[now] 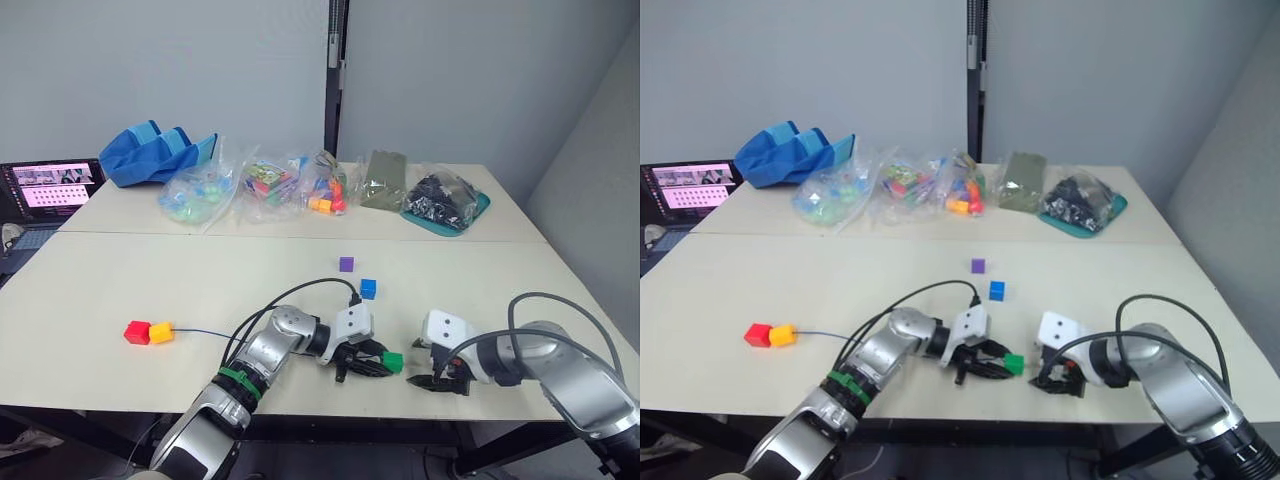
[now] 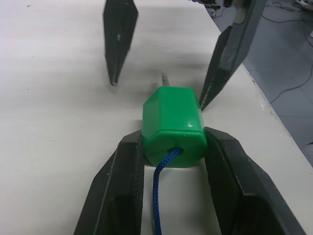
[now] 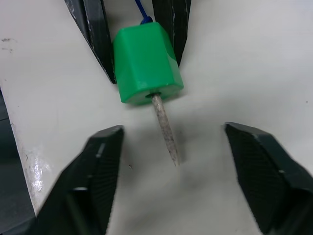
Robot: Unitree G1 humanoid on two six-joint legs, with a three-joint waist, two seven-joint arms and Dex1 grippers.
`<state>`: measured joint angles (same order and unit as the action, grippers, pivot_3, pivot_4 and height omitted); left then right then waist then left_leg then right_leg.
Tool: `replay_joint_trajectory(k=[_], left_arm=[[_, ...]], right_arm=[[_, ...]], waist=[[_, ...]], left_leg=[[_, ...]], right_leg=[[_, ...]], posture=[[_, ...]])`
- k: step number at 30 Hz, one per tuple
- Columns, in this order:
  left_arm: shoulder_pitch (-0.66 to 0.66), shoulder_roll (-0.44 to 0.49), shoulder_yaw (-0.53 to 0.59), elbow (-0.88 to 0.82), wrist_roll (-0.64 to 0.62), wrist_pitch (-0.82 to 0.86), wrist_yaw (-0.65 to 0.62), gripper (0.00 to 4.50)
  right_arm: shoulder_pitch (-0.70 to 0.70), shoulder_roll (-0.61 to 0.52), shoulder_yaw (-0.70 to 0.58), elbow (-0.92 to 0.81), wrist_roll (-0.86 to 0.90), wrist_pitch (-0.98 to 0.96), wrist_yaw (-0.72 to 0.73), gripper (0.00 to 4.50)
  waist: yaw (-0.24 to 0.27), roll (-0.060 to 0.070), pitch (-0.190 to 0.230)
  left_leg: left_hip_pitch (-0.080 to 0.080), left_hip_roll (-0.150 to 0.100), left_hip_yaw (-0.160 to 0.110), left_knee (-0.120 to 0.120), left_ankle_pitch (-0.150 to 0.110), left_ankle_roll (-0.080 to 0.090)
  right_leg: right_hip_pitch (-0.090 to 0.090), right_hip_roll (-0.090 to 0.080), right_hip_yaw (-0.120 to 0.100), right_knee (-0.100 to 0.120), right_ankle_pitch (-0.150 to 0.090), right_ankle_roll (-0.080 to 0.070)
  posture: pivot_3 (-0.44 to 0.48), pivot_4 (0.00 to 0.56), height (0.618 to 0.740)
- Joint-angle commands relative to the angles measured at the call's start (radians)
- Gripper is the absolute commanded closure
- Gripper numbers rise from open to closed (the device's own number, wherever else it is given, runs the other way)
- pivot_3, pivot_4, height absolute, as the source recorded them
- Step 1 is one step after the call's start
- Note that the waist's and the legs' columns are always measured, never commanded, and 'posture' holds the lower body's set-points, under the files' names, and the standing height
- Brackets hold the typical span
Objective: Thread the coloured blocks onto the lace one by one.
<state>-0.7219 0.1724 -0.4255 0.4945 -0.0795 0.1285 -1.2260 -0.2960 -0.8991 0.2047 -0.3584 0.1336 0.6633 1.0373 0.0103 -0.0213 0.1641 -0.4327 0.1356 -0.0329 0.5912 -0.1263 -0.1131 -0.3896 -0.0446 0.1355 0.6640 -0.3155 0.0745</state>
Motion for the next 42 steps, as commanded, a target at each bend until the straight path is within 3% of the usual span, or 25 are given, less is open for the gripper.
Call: replay_joint_trajectory(k=[1,7,16,25,33,42], left_arm=[[0.0,0.004,-0.002,0.011,0.021,-0.014,0.006,3.23],[0.017,0.026,0.023,-0.031,0.011,-0.008,0.028,3.23],[0.081,0.175,0.133,-0.143,-0.053,0.016,0.023,3.23],[0.245,0.592,0.298,-0.118,-0.088,-0.034,-0.109,3.23],[0.296,0.838,0.334,0.1,0.012,-0.214,-0.094,3.23],[0.324,0.949,0.384,0.215,-0.021,-0.28,-0.148,3.23]], right_arm=[[-0.009,0.002,0.002,0.011,-0.003,-0.023,-0.002,2.49],[-0.038,-0.005,0.025,0.05,-0.014,-0.049,0.015,4.49],[-0.138,0.007,0.105,0.185,-0.061,-0.146,0.071,4.5],[-0.258,0.084,0.172,0.309,-0.099,-0.225,0.133,4.5],[-0.297,0.129,0.18,0.362,-0.119,-0.253,0.152,4.5],[-0.28,0.126,0.168,0.365,-0.13,-0.25,0.162,4.5]], waist=[[-0.001,0.0,0.0],[-0.003,0.0,0.0],[-0.017,0.0,0.0],[-0.059,0.0,0.0],[-0.066,0.0,-0.001],[-0.077,0.001,-0.001]], left_leg=[[0.0,0.0,0.0,0.0,0.0,0.0],[0.001,0.0,0.0,0.0,0.0,0.0],[0.002,0.0,0.0,-0.001,0.0,0.0],[0.007,0.002,0.0,-0.005,0.0,0.0],[0.01,0.002,0.001,-0.011,0.0,0.0],[0.012,0.002,0.002,-0.017,0.001,-0.001]], right_leg=[[0.0,0.0,0.0,0.0,0.0,0.0],[0.001,0.0,0.0,0.0,0.0,0.0],[0.001,0.0,0.0,0.001,0.0,0.0],[0.001,0.002,0.0,0.003,-0.001,-0.002],[0.001,0.002,0.0,0.003,-0.002,-0.003],[0.0,0.002,0.0,0.004,-0.004,-0.006]], posture=[[0.0,0.15,0.717],[0.0,0.15,0.717],[0.0,0.15,0.717],[0.0,0.15,0.717],[0.0,0.15,0.717],[0.0,0.15,0.717]])
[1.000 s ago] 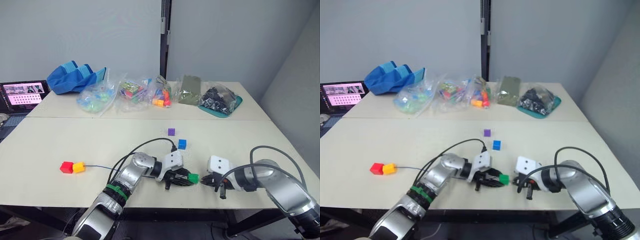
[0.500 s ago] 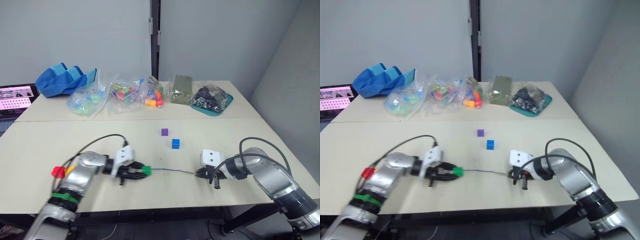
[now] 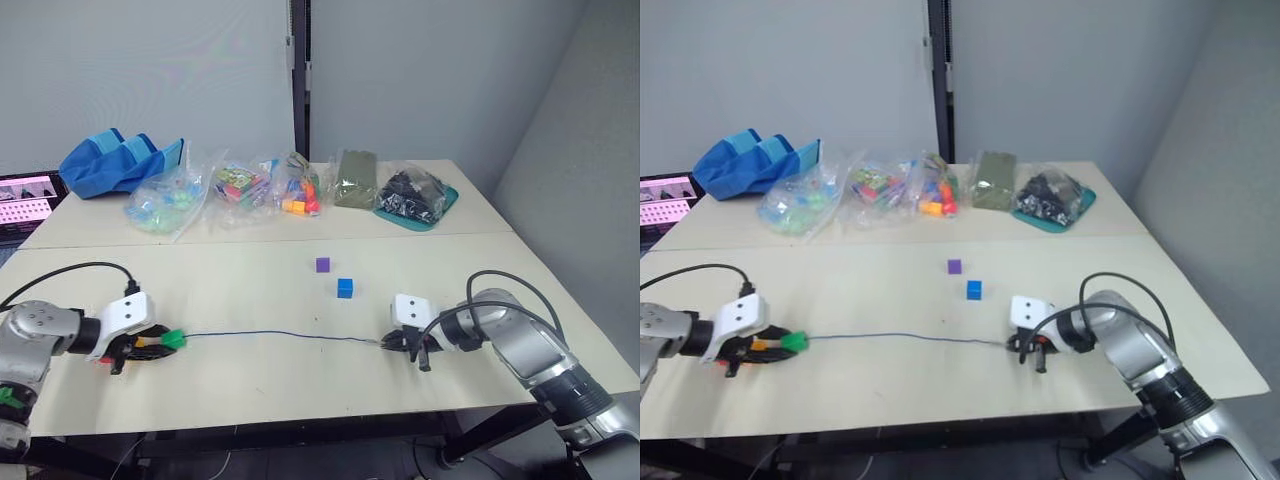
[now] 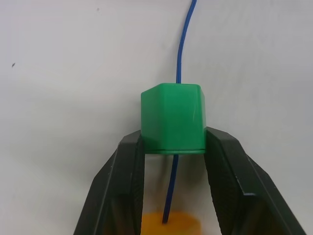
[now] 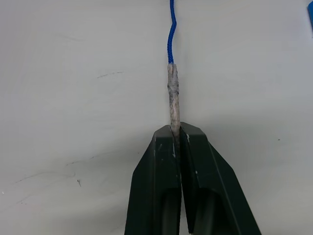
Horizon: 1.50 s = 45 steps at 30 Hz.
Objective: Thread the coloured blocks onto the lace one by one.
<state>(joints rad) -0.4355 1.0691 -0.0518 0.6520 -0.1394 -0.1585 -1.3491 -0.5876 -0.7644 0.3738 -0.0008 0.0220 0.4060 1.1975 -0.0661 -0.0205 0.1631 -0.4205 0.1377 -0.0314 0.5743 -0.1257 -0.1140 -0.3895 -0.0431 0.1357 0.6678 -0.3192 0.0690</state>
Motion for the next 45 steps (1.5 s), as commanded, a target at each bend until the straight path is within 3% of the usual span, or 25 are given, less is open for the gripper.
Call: replay_joint_trajectory(k=[1,5,6,13,14,18,22,31,37,45], left_arm=[[0.047,0.064,0.019,0.063,0.032,0.001,-0.037,3.23],[0.06,0.113,0.047,0.116,0.03,-0.015,-0.054,3.23],[0.047,0.131,0.045,0.142,0.045,-0.038,-0.053,2.43],[-0.091,0.135,0.057,0.196,0.05,-0.03,-0.101,0.16],[-0.131,0.122,0.065,0.19,0.031,-0.007,-0.12,0.02],[-0.221,0.08,0.087,0.164,-0.015,0.062,-0.162,0.02],[-0.247,-0.01,0.117,-0.021,-0.128,0.223,-0.196,0.02],[-0.201,-0.332,0.004,-0.417,-0.205,0.387,-0.098,0.02],[-0.134,-0.535,-0.163,-0.41,-0.083,0.216,-0.03,0.02],[-0.162,-0.712,-0.226,-0.281,-0.035,0.164,0.049,0.02]], right_arm=[[0.014,-0.011,-0.003,0.004,-0.017,0.012,0.002,4.5],[0.038,-0.026,-0.008,-0.011,-0.017,0.021,0.005,4.5],[0.039,-0.029,-0.01,-0.011,-0.018,0.021,0.006,4.5],[0.038,-0.032,-0.017,0.004,-0.023,0.012,0.003,4.5],[0.042,-0.033,-0.02,-0.001,-0.021,0.015,0.002,4.5],[0.055,-0.037,-0.03,-0.017,-0.018,0.022,0.0,4.5],[0.069,-0.042,-0.044,-0.044,-0.009,0.036,-0.005,4.5],[0.081,-0.034,-0.036,-0.139,0.012,0.091,0.012,4.5],[0.073,-0.025,-0.006,-0.187,0.009,0.12,0.02,4.5],[0.087,-0.011,0.004,-0.226,0.012,0.165,0.003,4.5]], waist=[[-0.001,0.0,0.0],[0.002,0.0,0.0],[0.005,0.0,0.0],[0.033,-0.002,0.0],[0.041,-0.003,0.0],[0.055,-0.005,0.0],[0.055,-0.005,0.0],[0.056,-0.005,0.0],[0.05,-0.005,0.0],[0.056,-0.005,0.0]], left_leg=[[0.0,0.0,0.0,0.0,0.0,0.0],[-0.001,0.0,0.001,-0.001,0.0,0.0],[-0.001,0.0,0.001,-0.001,0.0,0.0],[-0.002,0.0,0.001,-0.001,0.001,-0.002],[-0.003,0.0,0.001,-0.001,0.001,-0.002],[-0.003,0.0,0.001,0.0,0.002,-0.004],[-0.003,0.0,0.001,-0.001,0.002,-0.004],[-0.004,0.0,0.001,0.002,0.002,-0.004],[-0.004,0.0,0.0,0.004,0.002,-0.003],[-0.005,0.0,0.0,0.009,0.001,-0.002]], right_leg=[[0.0,0.0,0.0,0.0,0.0,0.0],[-0.001,0.0,0.0,0.0,-0.001,-0.001],[-0.001,0.0,0.0,0.0,-0.001,-0.001],[-0.003,-0.001,0.0,0.0,-0.003,0.004],[-0.004,-0.001,0.0,0.0,-0.003,0.004],[-0.004,-0.001,0.0,0.001,-0.003,0.004],[-0.003,-0.001,0.0,0.002,-0.002,0.002],[-0.002,-0.001,0.0,0.002,-0.001,0.001],[-0.001,0.0,0.0,0.002,-0.001,0.001],[0.0,0.0,0.0,0.002,0.0,0.002]], posture=[[0.0,0.15,0.717],[0.0,0.15,0.717],[0.0,0.15,0.717],[0.0,0.15,0.717],[0.0,0.15,0.717],[0.0,0.15,0.717],[0.0,0.15,0.717],[0.0,0.15,0.717],[0.0,0.15,0.717],[0.0,0.15,0.717]])
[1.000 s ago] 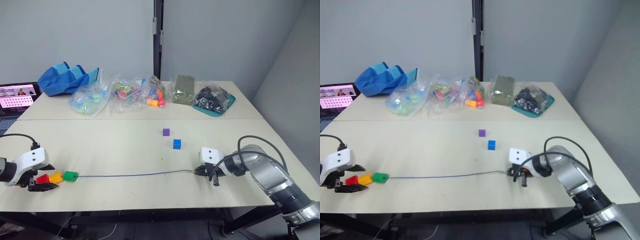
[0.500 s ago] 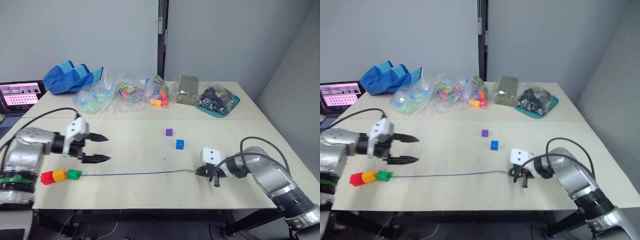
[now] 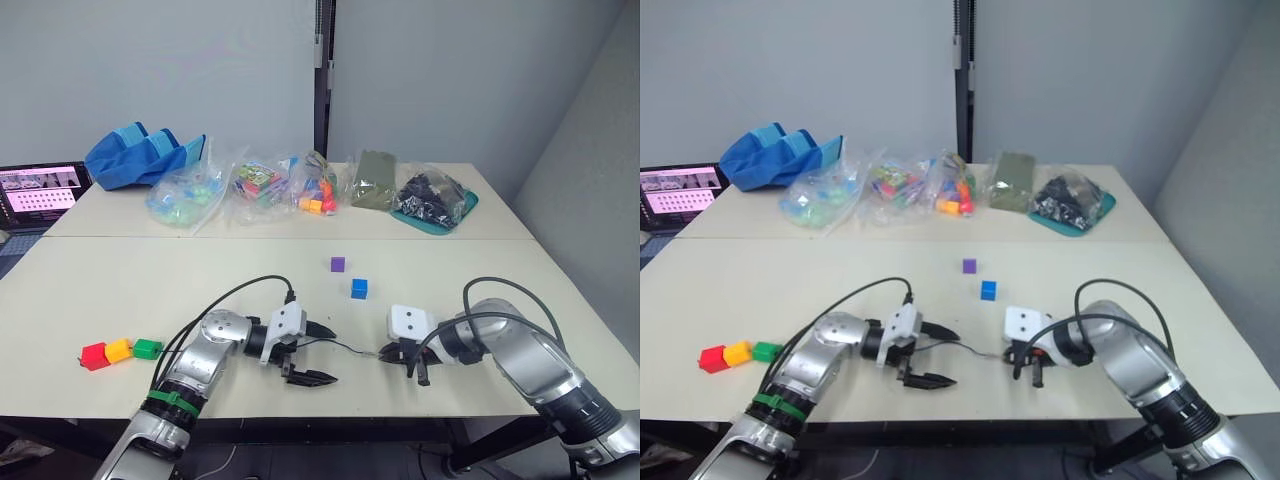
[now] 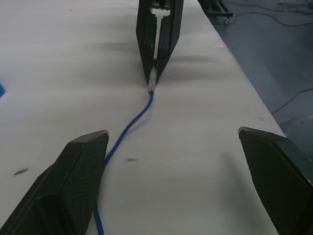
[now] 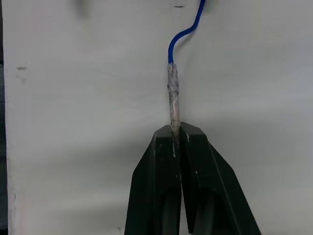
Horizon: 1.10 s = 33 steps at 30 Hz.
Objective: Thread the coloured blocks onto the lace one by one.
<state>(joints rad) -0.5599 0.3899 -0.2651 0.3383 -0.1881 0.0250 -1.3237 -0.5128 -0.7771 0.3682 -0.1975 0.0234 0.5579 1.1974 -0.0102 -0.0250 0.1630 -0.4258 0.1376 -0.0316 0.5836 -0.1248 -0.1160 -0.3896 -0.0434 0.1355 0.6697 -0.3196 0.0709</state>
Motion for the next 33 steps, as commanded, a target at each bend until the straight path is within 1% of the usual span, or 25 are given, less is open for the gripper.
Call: replay_joint_trajectory(k=[1,6,9,11,12,19,21,22,23,27,28,30,33], left_arm=[[-0.046,-0.051,-0.015,0.051,0.016,-0.023,0.028,0.02],[-0.064,-0.117,-0.035,0.103,0.021,-0.026,0.019,0.02],[-0.076,-0.159,-0.048,0.131,0.028,-0.027,0.021,0.88],[-0.081,-0.163,-0.05,0.144,0.041,-0.036,0.028,1.57],[-0.082,-0.161,-0.051,0.147,0.046,-0.039,0.03,1.84],[-0.087,-0.151,-0.052,0.165,0.057,-0.041,0.028,1.84],[-0.088,-0.154,-0.044,0.167,0.053,-0.039,0.036,2.36],[-0.089,-0.157,-0.041,0.17,0.052,-0.037,0.043,2.55],[-0.091,-0.158,-0.042,0.176,0.054,-0.039,0.047,2.95],[-0.099,-0.161,-0.05,0.182,0.056,-0.036,0.041,4.28],[-0.102,-0.164,-0.049,0.182,0.053,-0.034,0.042,4.48],[-0.107,-0.167,-0.045,0.184,0.049,-0.033,0.044,4.48],[-0.109,-0.162,-0.04,0.187,0.047,-0.032,0.041,4.5]], right_arm=[[0.012,0.002,0.01,-0.031,0.011,0.017,0.001,4.5],[0.012,0.001,0.005,-0.036,0.013,0.028,-0.001,4.5],[0.013,0.0,0.006,-0.034,0.01,0.028,-0.003,4.5],[0.014,0.0,0.005,-0.037,0.01,0.032,-0.005,4.5],[0.016,-0.001,0.004,-0.039,0.011,0.033,-0.005,4.5],[0.024,-0.006,0.002,-0.045,0.014,0.038,-0.005,4.5],[0.022,-0.005,0.001,-0.042,0.014,0.038,-0.006,4.5],[0.021,-0.003,0.001,-0.041,0.015,0.039,-0.006,4.5],[0.02,0.0,0.001,-0.042,0.017,0.042,-0.006,4.5],[0.023,0.004,-0.005,-0.05,0.027,0.06,-0.011,4.5],[0.025,0.005,-0.01,-0.053,0.034,0.074,-0.015,4.5],[0.03,0.002,-0.021,-0.064,0.051,0.099,-0.016,4.5],[0.046,-0.014,-0.041,-0.091,0.078,0.123,-0.013,3.52]], waist=[[0.0,0.0,0.0],[-0.001,0.0,0.0],[0.0,0.0,0.0],[-0.001,0.0,0.0],[-0.002,0.0,0.0],[-0.001,0.0,0.0],[-0.001,0.0,0.0],[-0.001,0.0,0.0],[-0.001,0.0,0.0],[-0.001,0.0,0.0],[-0.001,0.0,0.0],[-0.001,0.0,0.0],[-0.001,0.0,0.0]], left_leg=[[0.0,0.0,0.0,0.001,0.0,0.0],[-0.001,0.0,0.0,0.004,-0.001,0.002],[-0.001,0.0,0.0,0.004,-0.002,0.002],[-0.002,0.0,0.0,0.005,-0.002,0.002],[-0.002,0.0,0.0,0.005,-0.002,0.002],[-0.002,0.0,-0.001,0.005,-0.002,0.002],[-0.002,0.0,0.0,0.005,-0.002,0.002],[-0.002,0.0,-0.001,0.005,-0.002,0.002],[-0.002,0.0,-0.001,0.005,-0.002,0.002],[-0.002,0.0,-0.001,0.005,-0.002,0.002],[-0.002,0.0,-0.001,0.005,-0.002,0.002],[-0.002,0.0,-0.001,0.005,-0.002,0.002],[-0.002,0.0,-0.001,0.005,-0.002,0.002]], right_leg=[[0.0,0.0,0.0,0.0,0.0,0.0],[0.001,0.0,0.0,0.0,0.0,0.0],[0.001,0.0,0.0,0.0,0.0,0.0],[0.001,0.0,0.0,0.0,0.0,0.001],[0.001,0.0,0.0,0.0,0.0,0.001],[0.001,0.0,0.0,0.0,0.0,0.001],[0.001,0.0,0.0,0.0,0.0,0.001],[0.001,0.0,0.0,0.0,0.0,0.001],[0.001,0.0,0.0,0.0,0.0,0.001],[0.001,0.0,0.0,0.0,0.0,0.001],[0.001,0.0,0.0,0.0,0.0,0.001],[0.001,0.0,0.0,0.0,0.0,0.001],[0.001,0.0,0.0,0.0,0.0,0.001]], posture=[[0.0,0.15,0.717],[0.0,0.15,0.717],[0.0,0.15,0.717],[0.0,0.15,0.717],[0.0,0.15,0.717],[0.0,0.15,0.717],[0.0,0.15,0.717],[0.0,0.15,0.717],[0.0,0.15,0.717],[0.0,0.15,0.717],[0.0,0.15,0.717],[0.0,0.15,0.717],[0.0,0.15,0.717]])
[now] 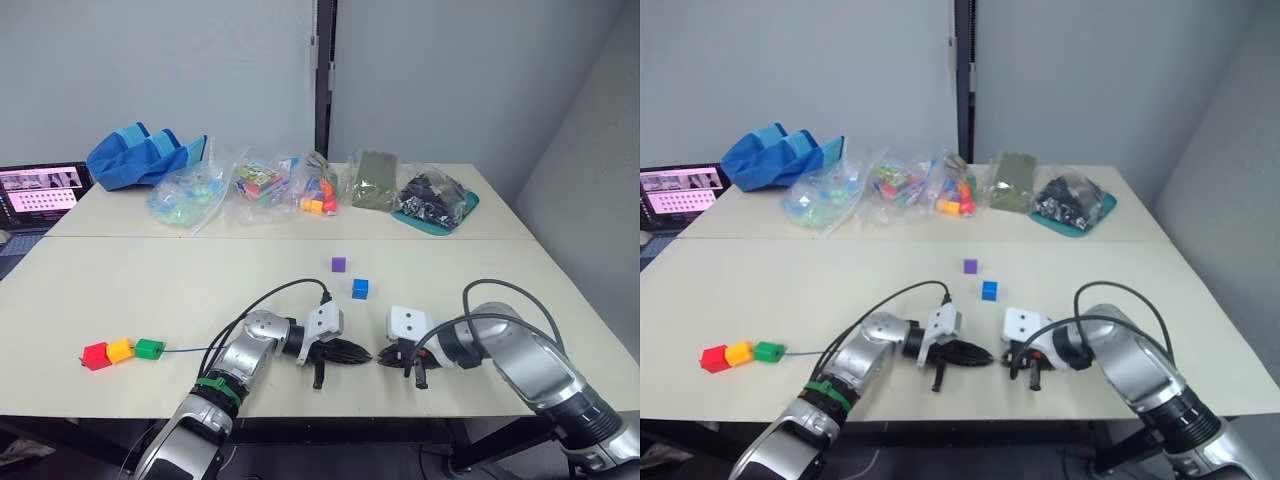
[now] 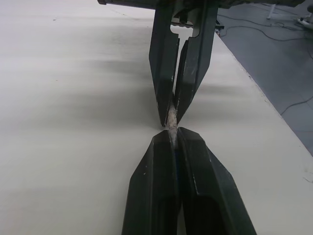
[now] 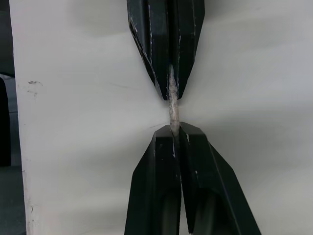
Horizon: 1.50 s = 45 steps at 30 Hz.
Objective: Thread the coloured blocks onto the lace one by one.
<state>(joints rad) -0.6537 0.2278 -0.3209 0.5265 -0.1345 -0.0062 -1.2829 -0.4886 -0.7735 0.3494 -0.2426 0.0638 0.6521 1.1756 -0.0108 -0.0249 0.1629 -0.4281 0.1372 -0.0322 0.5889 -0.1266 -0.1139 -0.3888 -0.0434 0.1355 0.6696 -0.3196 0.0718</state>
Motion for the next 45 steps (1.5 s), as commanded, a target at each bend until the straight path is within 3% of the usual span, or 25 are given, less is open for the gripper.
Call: replay_joint_trajectory(k=[1,7,10,13,18,24,27,36,45], left_arm=[[-0.014,0.006,0.018,0.0,-0.007,-0.001,-0.002,4.5],[0.008,0.051,0.041,-0.022,-0.02,0.011,-0.01,4.5],[0.044,0.097,0.067,-0.06,-0.037,0.026,-0.018,4.5],[0.093,0.135,0.101,-0.116,-0.07,0.056,-0.014,4.5],[0.159,0.186,0.138,-0.188,-0.092,0.104,0.007,4.5],[0.244,0.266,0.22,-0.312,-0.153,0.173,0.033,4.5],[0.27,0.285,0.247,-0.341,-0.172,0.185,0.055,4.5],[0.326,0.277,0.271,-0.397,-0.191,0.184,0.11,4.5],[0.476,0.223,0.278,-0.548,-0.19,0.185,0.255,4.5]], right_arm=[[0.031,-0.026,-0.032,-0.056,0.044,0.031,0.01,3.19],[0.099,-0.036,-0.16,-0.089,0.119,0.035,-0.04,1.1],[0.202,0.0,-0.328,-0.107,0.167,0.0,-0.139,0.07],[0.32,0.094,-0.47,-0.128,0.217,-0.088,-0.234,0.03],[0.438,0.205,-0.559,-0.131,0.221,-0.241,-0.348,0.03],[0.562,0.347,-0.565,-0.06,0.182,-0.439,-0.462,0.03],[0.577,0.366,-0.543,-0.03,0.161,-0.483,-0.488,0.03],[0.466,0.434,-0.499,0.038,0.172,-0.5,-0.569,0.03],[0.135,0.512,-0.409,0.294,0.14,-0.457,-0.655,0.03]], waist=[[0.0,0.0,0.0],[0.0,0.0,0.0],[-0.001,0.0,0.0],[-0.002,0.0,0.0],[-0.004,0.001,0.0],[-0.005,0.001,0.0],[-0.003,0.002,0.0],[0.003,0.002,0.0],[0.002,0.002,0.0]], left_leg=[[0.0,0.0,0.0,0.0,0.0,0.0],[-0.001,0.0,0.0,0.0,0.0,0.0],[-0.001,0.0,0.0,0.0,0.0,0.0],[-0.001,0.0,0.0,-0.001,0.0,0.0],[0.0,0.0,0.0,0.0,0.0,0.0],[0.001,0.0,0.0,-0.001,-0.001,0.0],[0.0,0.0,0.0,-0.001,-0.001,0.0],[-0.001,0.0,0.0,0.0,-0.001,-0.001],[-0.001,0.0,0.0,-0.002,-0.001,-0.001]], right_leg=[[0.0,0.0,0.0,0.0,0.0,0.0],[0.0,0.0,0.0,0.0,0.0,0.0],[0.0,0.0,0.0,0.0,0.0,0.0],[0.0,0.0,0.0,-0.001,0.0,0.0],[0.0,0.0,0.0,-0.001,0.0,0.001],[0.001,0.0,0.0,-0.001,0.0,0.001],[0.0,0.0,0.0,-0.001,0.0,0.001],[0.0,0.0,0.0,-0.001,0.001,0.001],[0.0,0.0,0.0,-0.001,0.001,0.001]], posture=[[0.0,0.15,0.717],[0.0,0.15,0.717],[0.0,0.15,0.717],[0.0,0.15,0.717],[0.0,0.15,0.717],[0.0,0.15,0.717],[0.0,0.15,0.717],[0.0,0.15,0.717],[0.0,0.15,0.717]])
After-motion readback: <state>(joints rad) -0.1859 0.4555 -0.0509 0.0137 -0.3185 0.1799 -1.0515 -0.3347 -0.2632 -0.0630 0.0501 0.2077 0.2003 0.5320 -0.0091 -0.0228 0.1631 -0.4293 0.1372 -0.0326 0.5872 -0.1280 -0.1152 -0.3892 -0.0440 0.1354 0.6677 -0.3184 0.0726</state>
